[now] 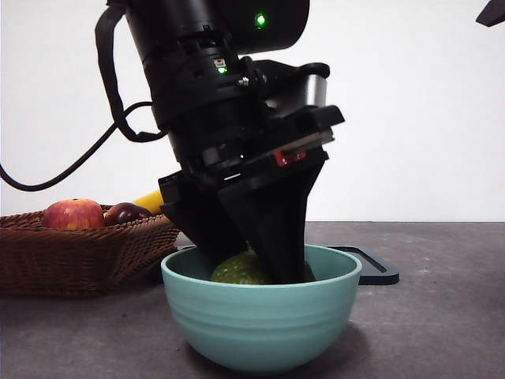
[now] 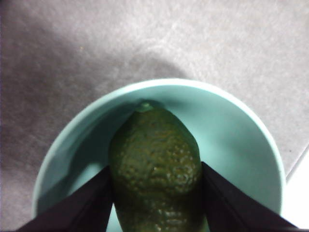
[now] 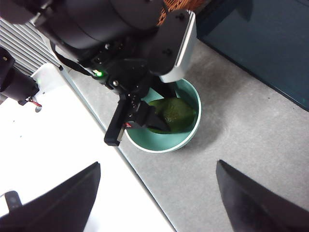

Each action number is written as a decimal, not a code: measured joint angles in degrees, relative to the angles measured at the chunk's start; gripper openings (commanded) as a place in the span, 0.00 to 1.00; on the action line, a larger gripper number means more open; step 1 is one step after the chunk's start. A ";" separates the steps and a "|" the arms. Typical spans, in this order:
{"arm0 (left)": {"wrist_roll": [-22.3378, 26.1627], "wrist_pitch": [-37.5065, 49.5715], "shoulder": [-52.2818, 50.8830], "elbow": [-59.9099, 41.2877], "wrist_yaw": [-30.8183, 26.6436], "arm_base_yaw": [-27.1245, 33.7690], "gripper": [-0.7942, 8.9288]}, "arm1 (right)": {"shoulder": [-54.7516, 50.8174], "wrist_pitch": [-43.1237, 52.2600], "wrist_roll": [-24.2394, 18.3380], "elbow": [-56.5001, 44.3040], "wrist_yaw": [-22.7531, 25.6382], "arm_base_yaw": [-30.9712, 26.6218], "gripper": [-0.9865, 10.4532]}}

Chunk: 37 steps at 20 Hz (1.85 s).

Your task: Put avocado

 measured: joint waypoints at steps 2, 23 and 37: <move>-0.02 0.02 0.00 0.00 0.00 -0.11 0.44 | 0.00 0.00 0.00 0.00 0.00 0.00 0.42; -1.73 -1.86 -26.91 1.20 0.17 14.29 0.47 | 0.00 0.00 0.00 0.00 0.35 0.00 0.42; 0.11 -15.15 -44.30 -11.41 24.48 27.74 0.47 | 1.90 1.09 1.03 0.02 2.95 0.00 0.42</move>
